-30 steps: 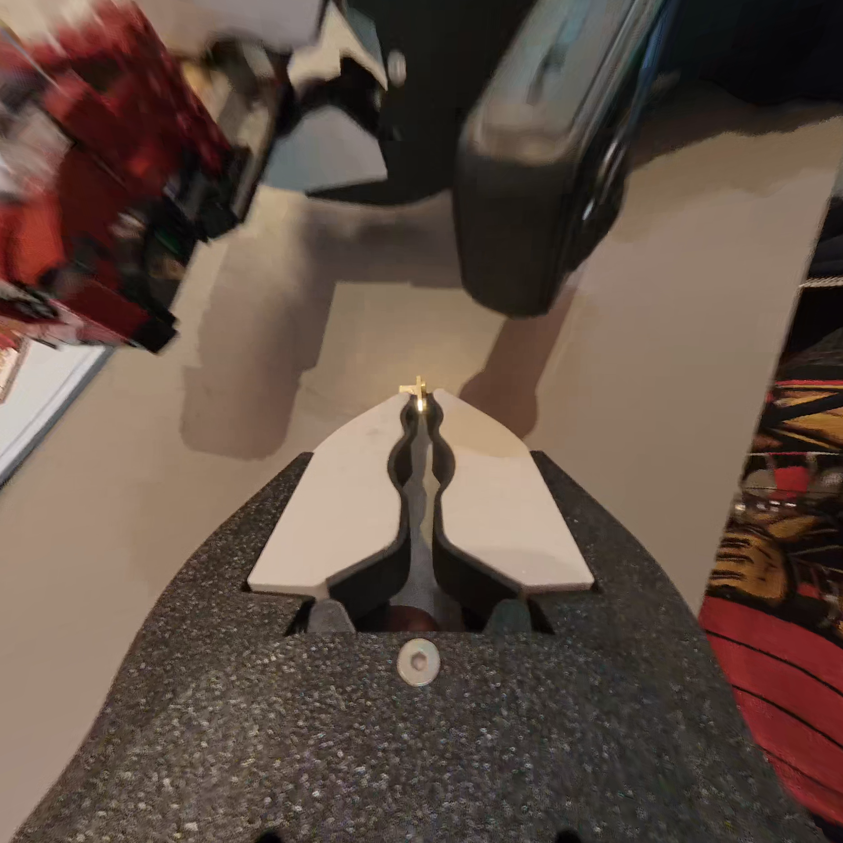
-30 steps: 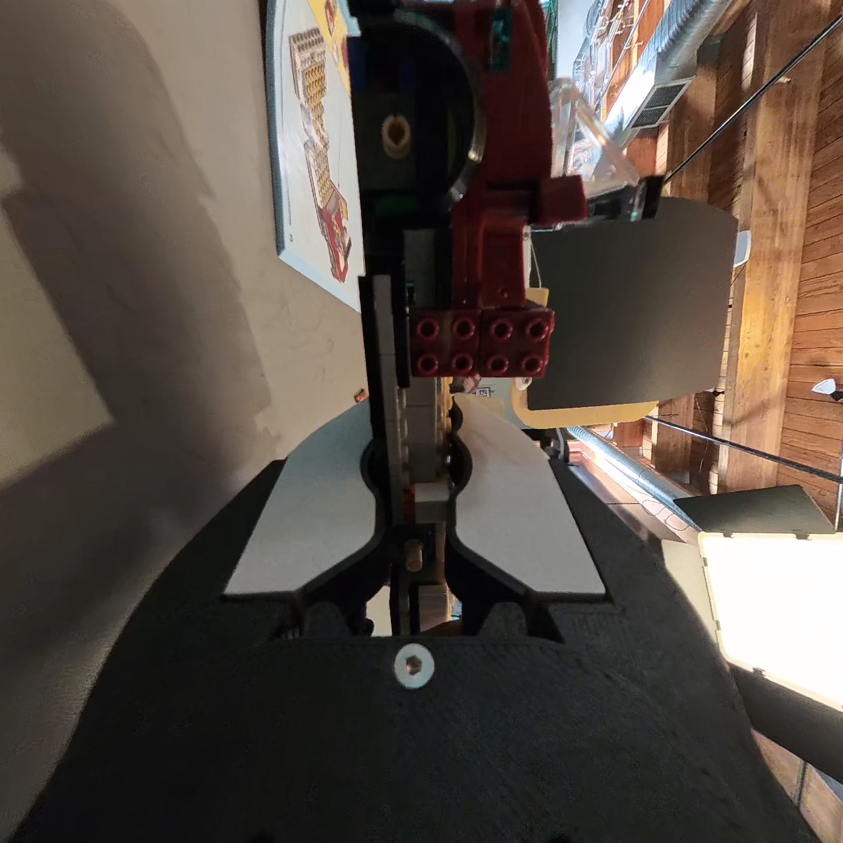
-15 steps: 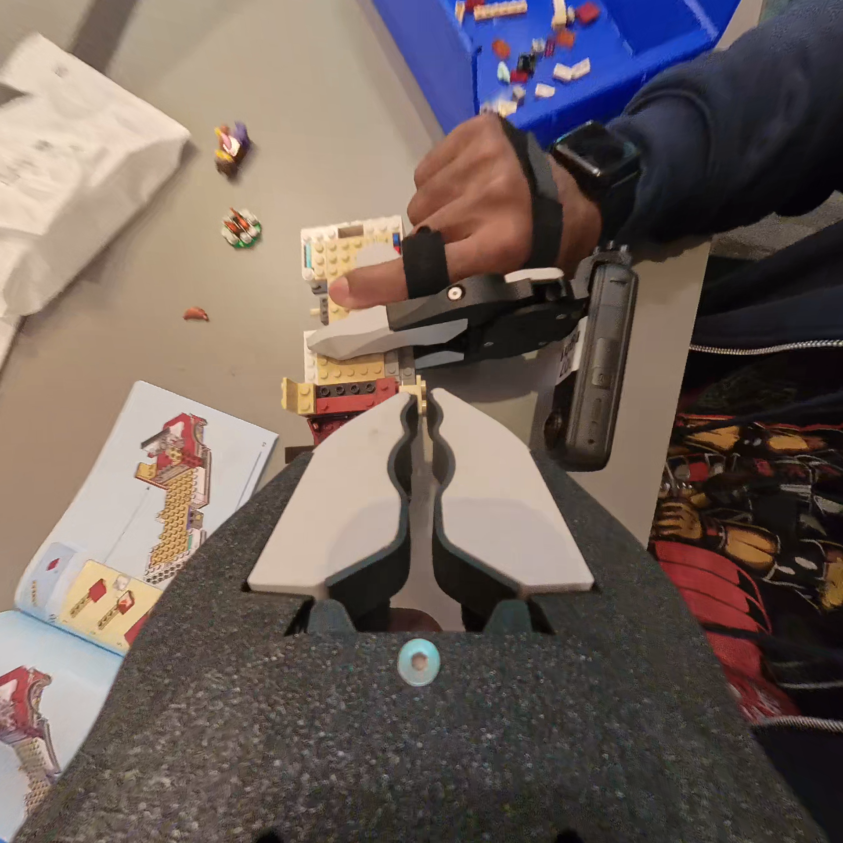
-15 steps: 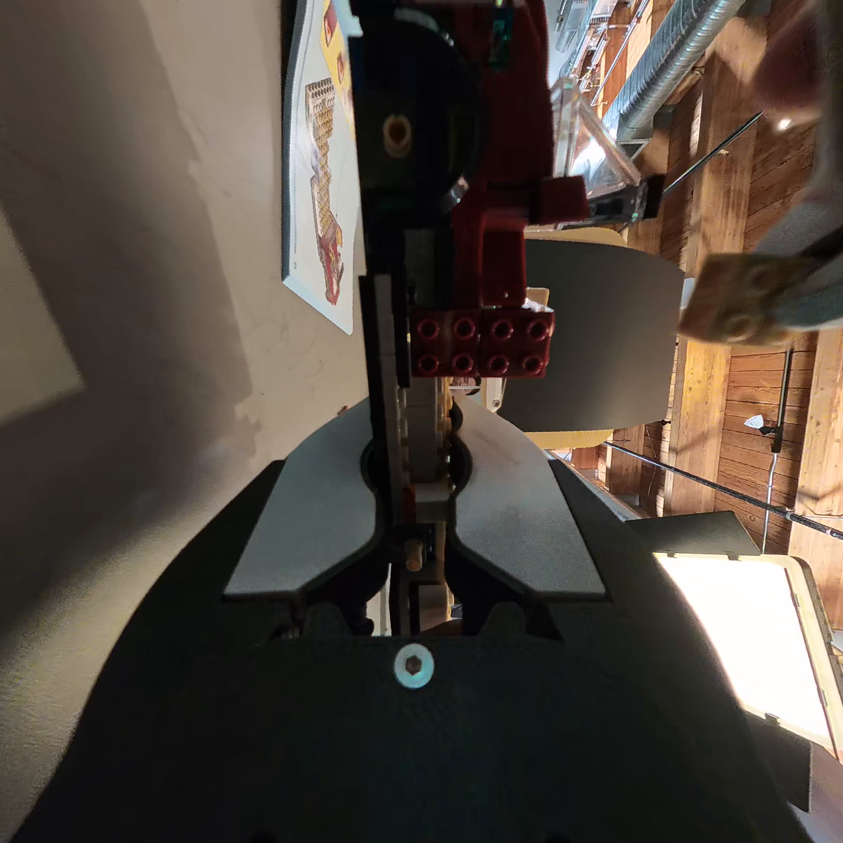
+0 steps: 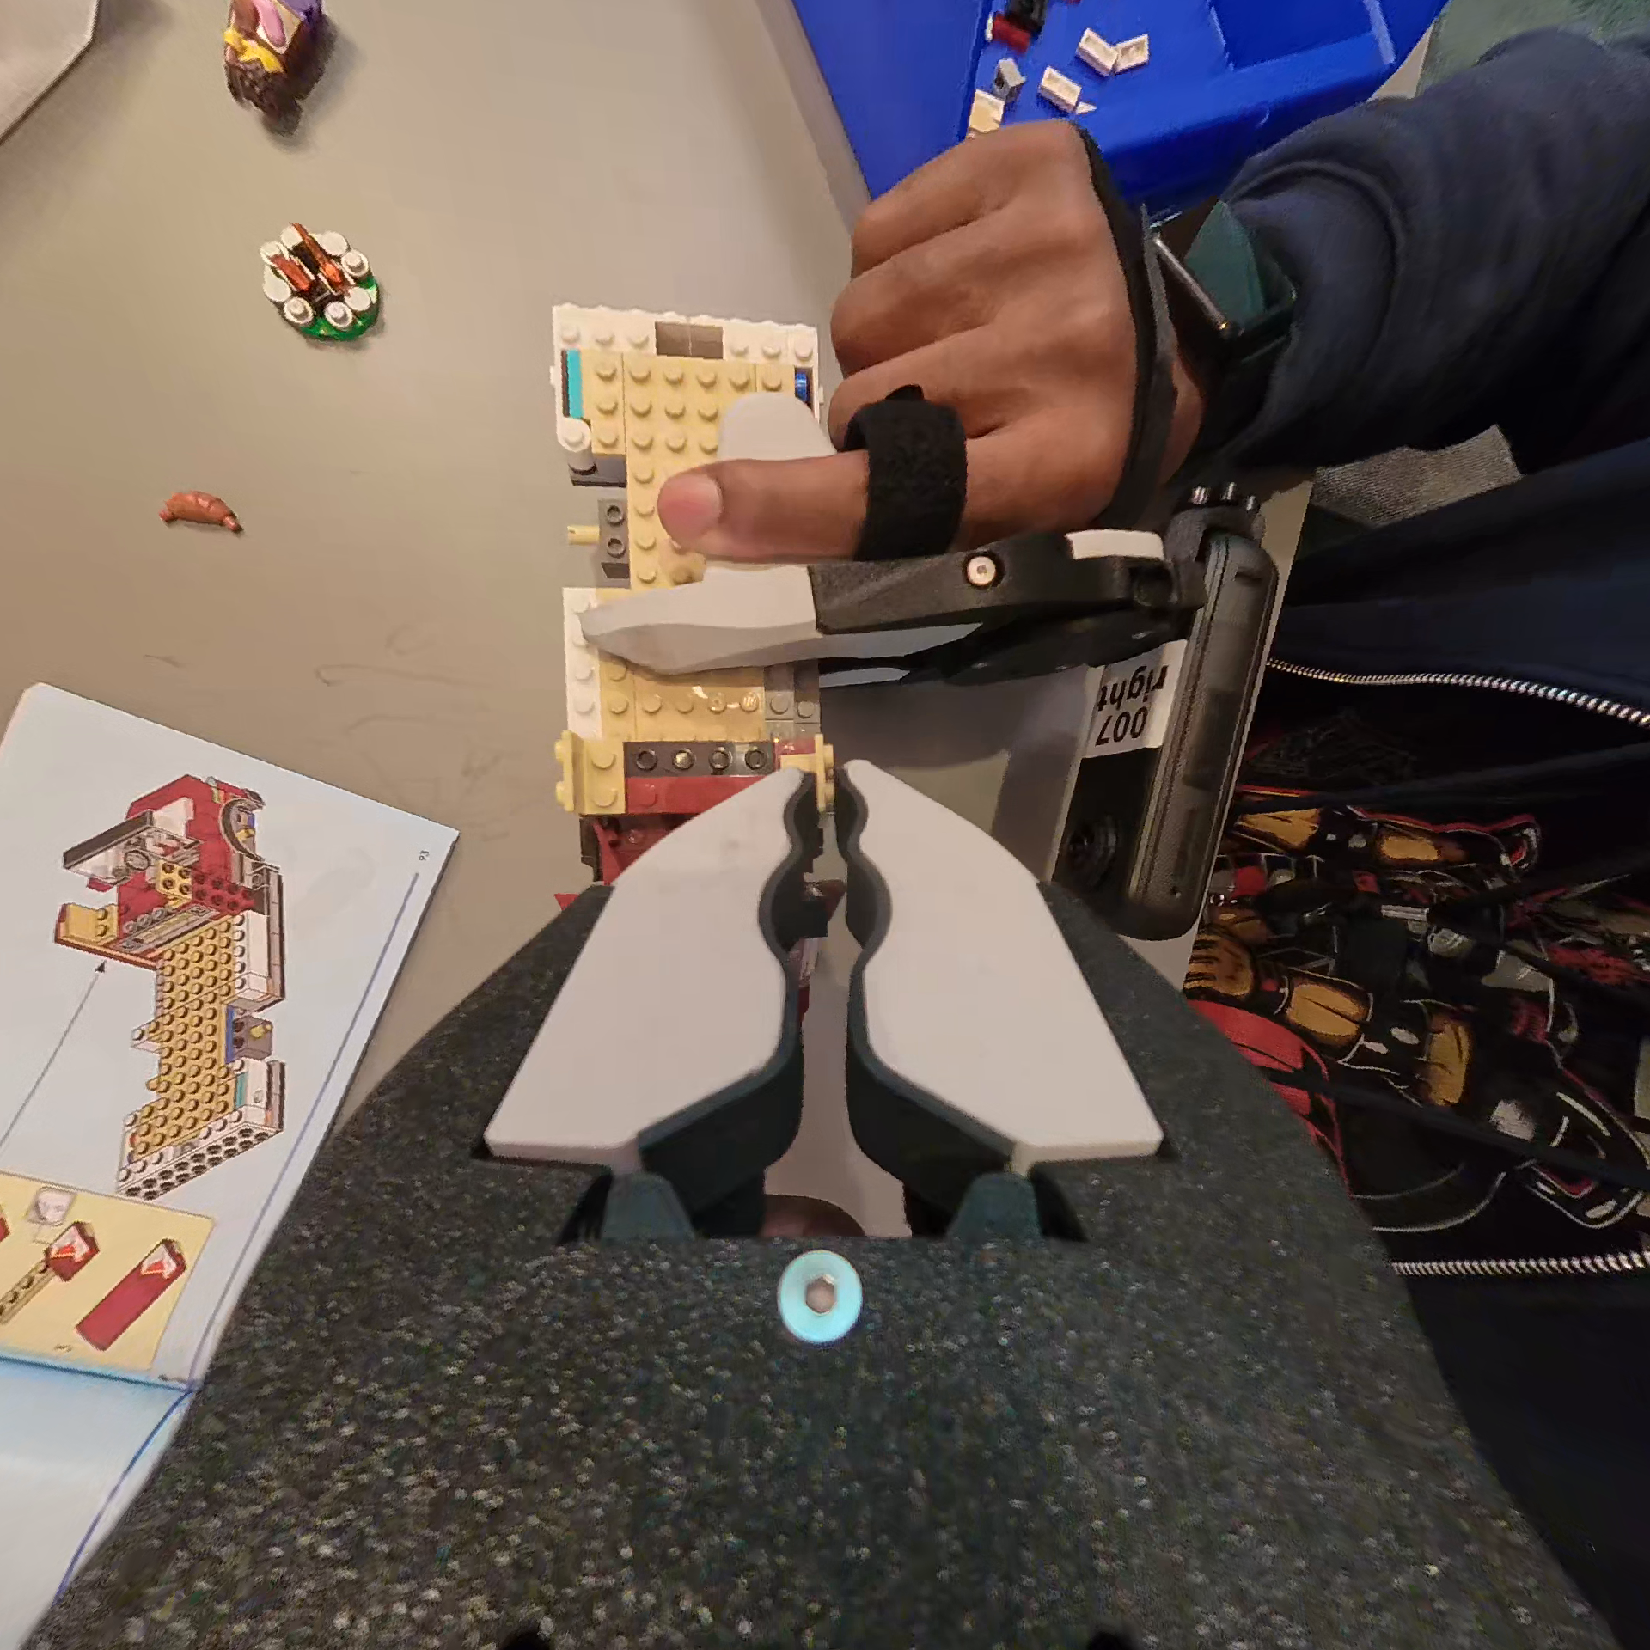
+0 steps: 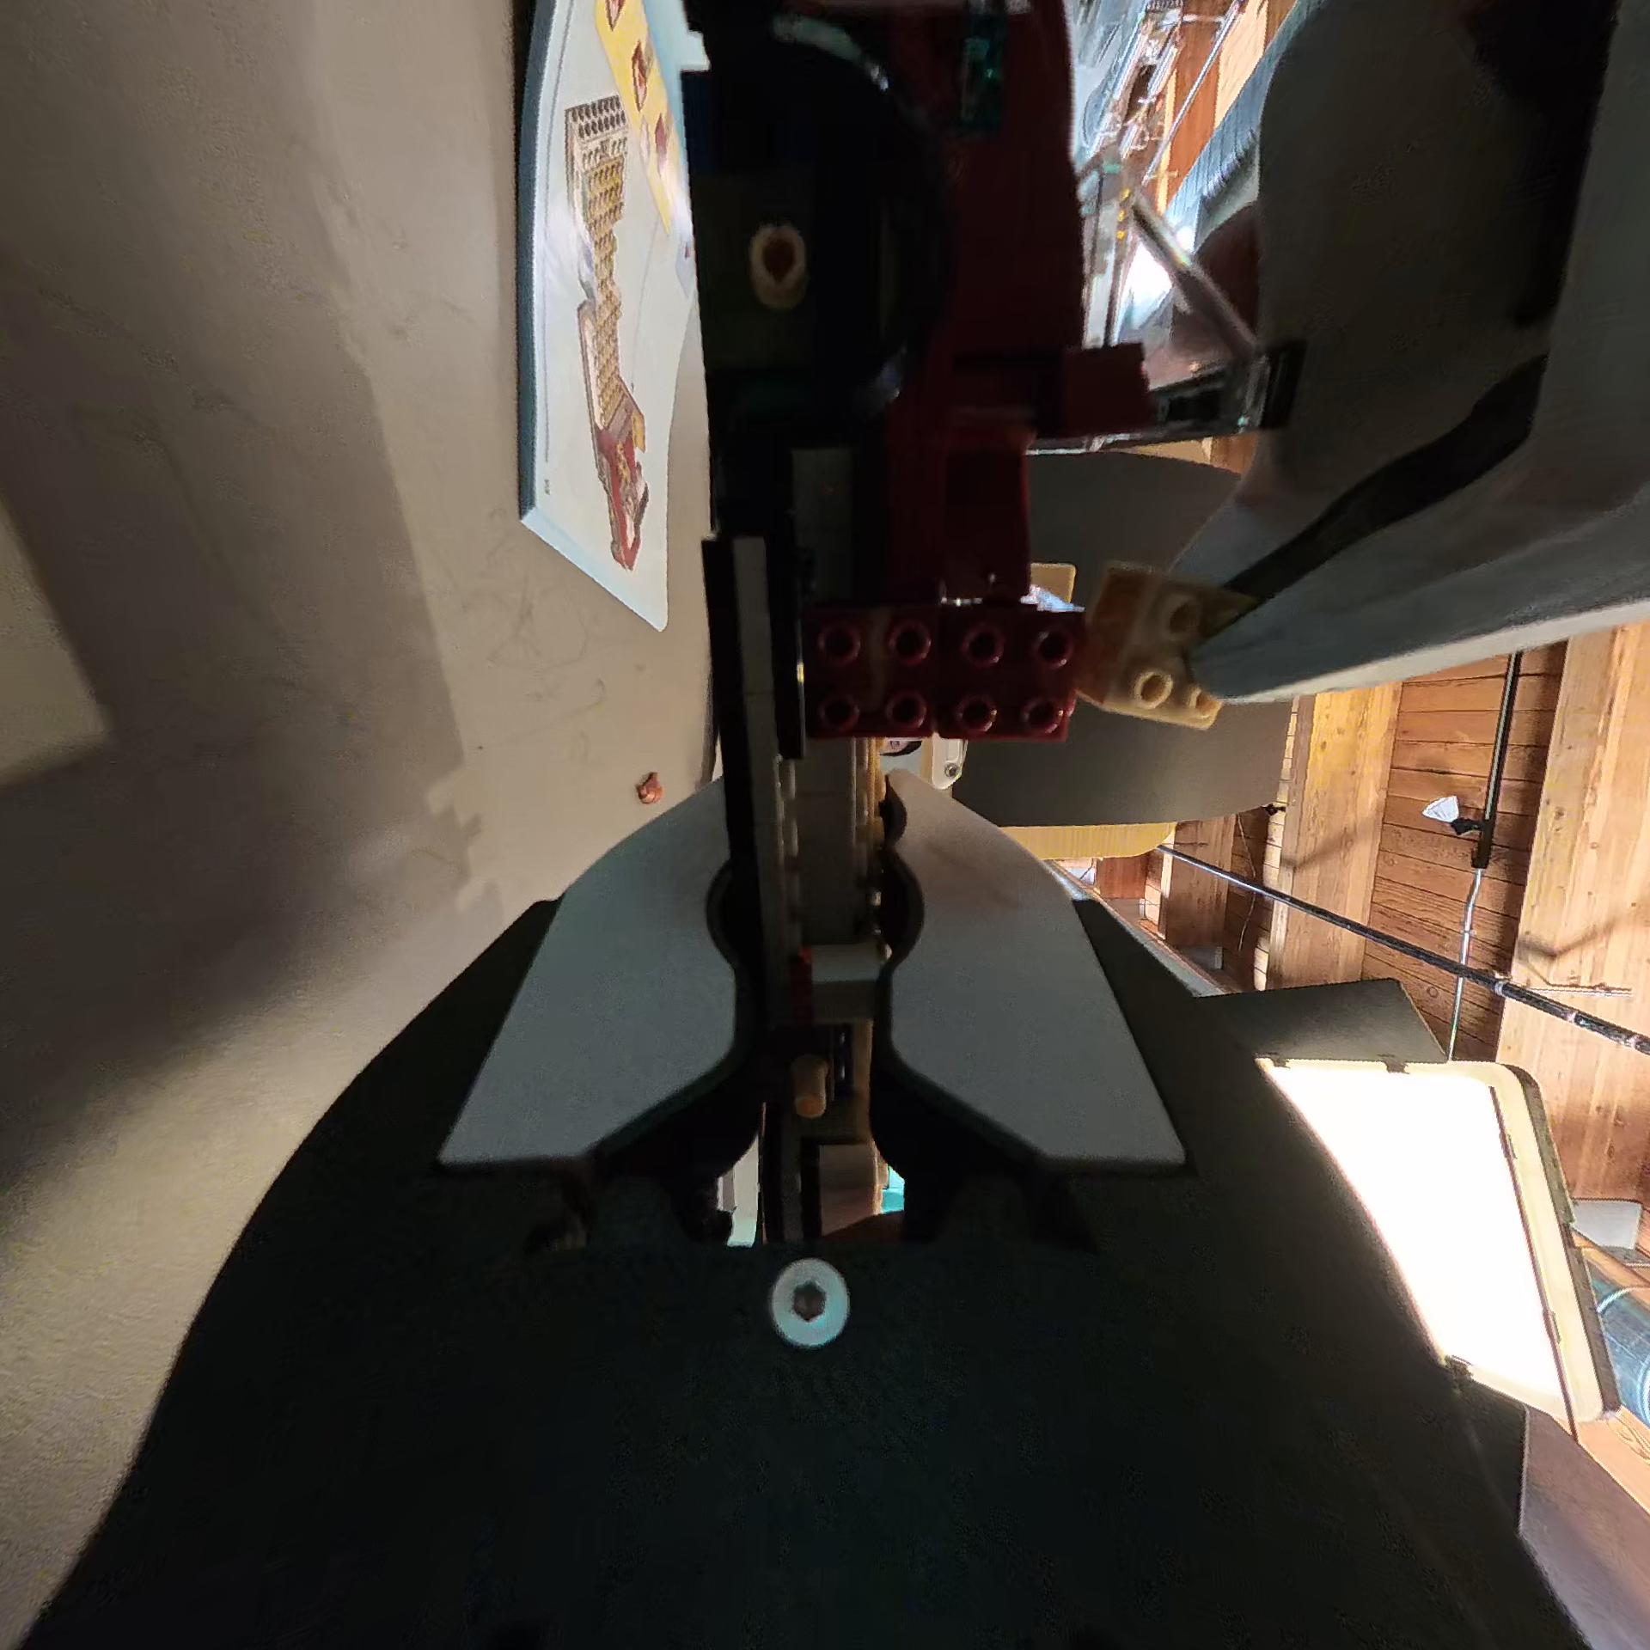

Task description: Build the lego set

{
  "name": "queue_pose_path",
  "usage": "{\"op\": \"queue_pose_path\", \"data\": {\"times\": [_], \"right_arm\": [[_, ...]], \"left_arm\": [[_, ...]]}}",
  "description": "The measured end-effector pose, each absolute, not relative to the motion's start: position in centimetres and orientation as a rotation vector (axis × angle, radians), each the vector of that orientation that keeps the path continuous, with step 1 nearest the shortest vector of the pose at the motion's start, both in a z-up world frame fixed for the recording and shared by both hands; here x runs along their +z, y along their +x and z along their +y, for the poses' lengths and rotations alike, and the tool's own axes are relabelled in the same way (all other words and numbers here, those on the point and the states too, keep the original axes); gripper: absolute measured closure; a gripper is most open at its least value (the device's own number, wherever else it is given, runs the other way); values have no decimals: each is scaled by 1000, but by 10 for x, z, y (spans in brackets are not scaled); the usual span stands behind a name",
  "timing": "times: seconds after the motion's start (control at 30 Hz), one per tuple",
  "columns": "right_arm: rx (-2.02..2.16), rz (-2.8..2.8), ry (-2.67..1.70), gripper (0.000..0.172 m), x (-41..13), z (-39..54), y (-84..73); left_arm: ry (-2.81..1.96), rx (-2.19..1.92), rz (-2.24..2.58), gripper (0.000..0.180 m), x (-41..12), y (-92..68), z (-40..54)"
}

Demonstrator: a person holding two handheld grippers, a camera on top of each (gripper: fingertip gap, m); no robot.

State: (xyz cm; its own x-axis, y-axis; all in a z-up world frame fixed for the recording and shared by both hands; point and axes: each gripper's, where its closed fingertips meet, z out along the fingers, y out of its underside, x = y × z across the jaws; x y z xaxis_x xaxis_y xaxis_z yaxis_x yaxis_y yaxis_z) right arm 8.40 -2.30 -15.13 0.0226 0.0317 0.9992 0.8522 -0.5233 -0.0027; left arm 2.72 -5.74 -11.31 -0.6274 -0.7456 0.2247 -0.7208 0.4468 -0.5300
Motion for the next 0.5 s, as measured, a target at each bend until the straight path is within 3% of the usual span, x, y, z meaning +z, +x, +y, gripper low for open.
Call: {"op": "queue_pose_path", "data": {"times": [0.5], "right_arm": [[-1562, -925, -1653, 148, -155, -21, 82]], "left_arm": [[-1317, -866, 2572, 177, -119, 29, -57]]}}
